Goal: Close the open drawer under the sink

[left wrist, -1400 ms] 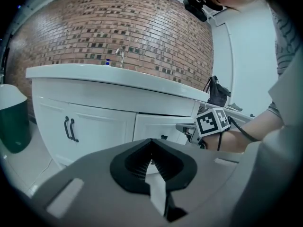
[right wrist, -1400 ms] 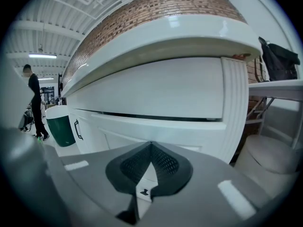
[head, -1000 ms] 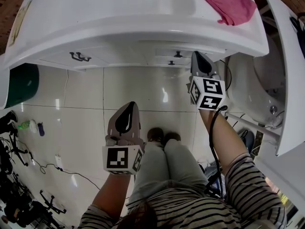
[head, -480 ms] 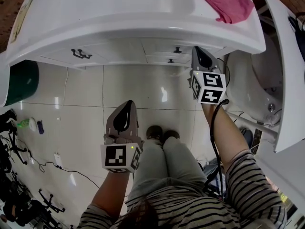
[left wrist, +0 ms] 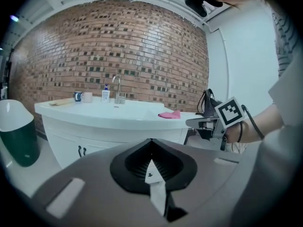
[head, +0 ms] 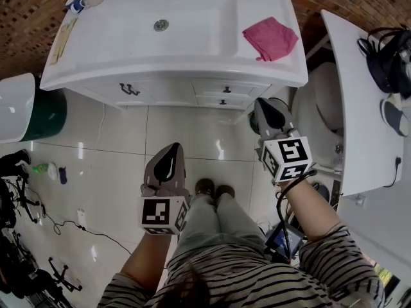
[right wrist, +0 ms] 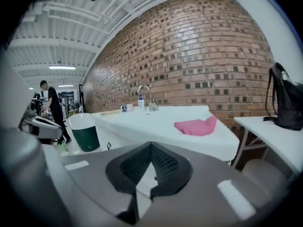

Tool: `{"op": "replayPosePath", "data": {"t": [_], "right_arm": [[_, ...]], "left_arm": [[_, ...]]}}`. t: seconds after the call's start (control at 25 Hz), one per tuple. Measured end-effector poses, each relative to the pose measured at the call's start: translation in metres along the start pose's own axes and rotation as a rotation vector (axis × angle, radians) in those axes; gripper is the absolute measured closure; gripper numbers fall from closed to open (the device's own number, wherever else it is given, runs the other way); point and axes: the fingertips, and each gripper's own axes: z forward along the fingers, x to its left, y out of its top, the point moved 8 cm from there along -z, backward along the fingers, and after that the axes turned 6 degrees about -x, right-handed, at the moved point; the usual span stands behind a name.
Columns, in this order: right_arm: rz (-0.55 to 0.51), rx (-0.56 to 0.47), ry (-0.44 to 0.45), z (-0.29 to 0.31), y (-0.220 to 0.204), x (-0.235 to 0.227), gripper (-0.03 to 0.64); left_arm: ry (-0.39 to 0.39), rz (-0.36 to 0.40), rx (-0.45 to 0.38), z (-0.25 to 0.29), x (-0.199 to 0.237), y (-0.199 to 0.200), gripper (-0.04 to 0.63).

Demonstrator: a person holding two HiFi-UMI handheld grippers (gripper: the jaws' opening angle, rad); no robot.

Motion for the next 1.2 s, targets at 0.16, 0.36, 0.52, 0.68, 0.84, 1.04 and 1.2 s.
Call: {"op": "replayPosePath", "data": {"t": [0.16, 0.36, 0.52, 0.68, 0.84, 1.04, 1.2], "right_arm": [[0.052, -0.063, 0.008, -0.062, 0.065, 0.011, 0.618], [0.076, -0.135, 0.044, -0.135, 0.123, 0.042, 0.618], [0.060, -0.192, 0.043, -0.185, 0.153, 0.056, 0.618], [0.076, -0.236, 0.001, -0.226, 0.166, 0.059, 0.618], [0.095, -0.243, -0.024, -0.258, 0.166, 0.084, 0.618], [0.085, -0.256, -0.051, -0.292, 0.160, 0.145, 0.618], [0.076, -0.279, -0.081, -0.329, 0.153, 0.213, 0.618]], "left_arm": [[-0.002, 0.018, -0.035, -0.037, -0.030, 0.050, 0.578], [-0.021, 0.050, -0.051, -0.082, -0.061, 0.098, 0.578], [-0.030, 0.080, -0.081, -0.107, -0.073, 0.123, 0.578], [-0.039, 0.095, -0.110, -0.125, -0.079, 0.138, 0.578], [-0.064, 0.094, -0.131, -0.154, -0.078, 0.139, 0.578], [-0.088, 0.082, -0.159, -0.214, -0.060, 0.129, 0.578], [-0.120, 0.074, -0.181, -0.283, -0.038, 0.112, 0.578]]}}
